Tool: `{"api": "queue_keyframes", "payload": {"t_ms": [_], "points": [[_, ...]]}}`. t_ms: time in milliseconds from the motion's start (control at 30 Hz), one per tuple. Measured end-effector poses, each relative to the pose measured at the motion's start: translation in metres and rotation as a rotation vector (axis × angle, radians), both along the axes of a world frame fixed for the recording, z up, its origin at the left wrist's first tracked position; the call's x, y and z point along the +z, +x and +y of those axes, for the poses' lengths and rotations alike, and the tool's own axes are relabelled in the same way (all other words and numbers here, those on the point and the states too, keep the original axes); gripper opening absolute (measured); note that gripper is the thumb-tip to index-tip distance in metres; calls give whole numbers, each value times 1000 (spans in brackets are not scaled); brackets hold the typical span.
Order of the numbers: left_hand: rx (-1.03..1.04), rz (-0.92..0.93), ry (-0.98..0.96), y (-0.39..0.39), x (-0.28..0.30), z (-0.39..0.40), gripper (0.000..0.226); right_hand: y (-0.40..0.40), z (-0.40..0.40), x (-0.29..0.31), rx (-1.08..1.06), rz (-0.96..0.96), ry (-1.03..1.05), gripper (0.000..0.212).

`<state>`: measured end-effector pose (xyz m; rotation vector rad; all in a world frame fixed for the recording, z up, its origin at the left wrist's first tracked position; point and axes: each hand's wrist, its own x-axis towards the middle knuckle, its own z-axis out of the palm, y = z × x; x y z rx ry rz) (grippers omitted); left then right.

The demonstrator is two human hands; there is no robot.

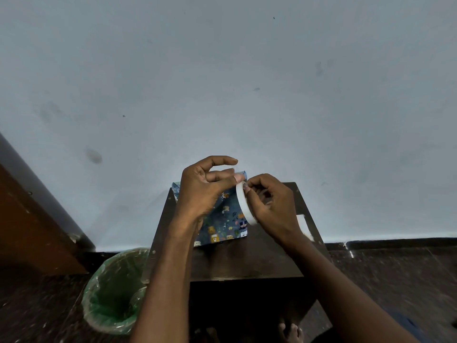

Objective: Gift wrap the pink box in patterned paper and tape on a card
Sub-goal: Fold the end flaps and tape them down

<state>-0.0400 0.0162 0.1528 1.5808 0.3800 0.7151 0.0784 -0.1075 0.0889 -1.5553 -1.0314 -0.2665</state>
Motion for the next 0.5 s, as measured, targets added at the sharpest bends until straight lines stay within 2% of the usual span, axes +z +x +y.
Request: {"api": "queue_keyframes", "payload": {"t_ms": [133, 300, 433, 500], "points": [[42, -8, 13, 2, 0, -5, 28, 3, 1, -5, -9, -38, -53, 14], [57, 11, 47, 4, -1, -5, 27, 2, -2, -4, 23, 16, -87, 15], [40, 54, 115, 5, -6, 0, 28, 7, -11, -1, -21, 163, -127, 12], [23, 65, 132, 5, -6, 2, 27, 18, -19, -1, -109, 194, -249, 11]]}}
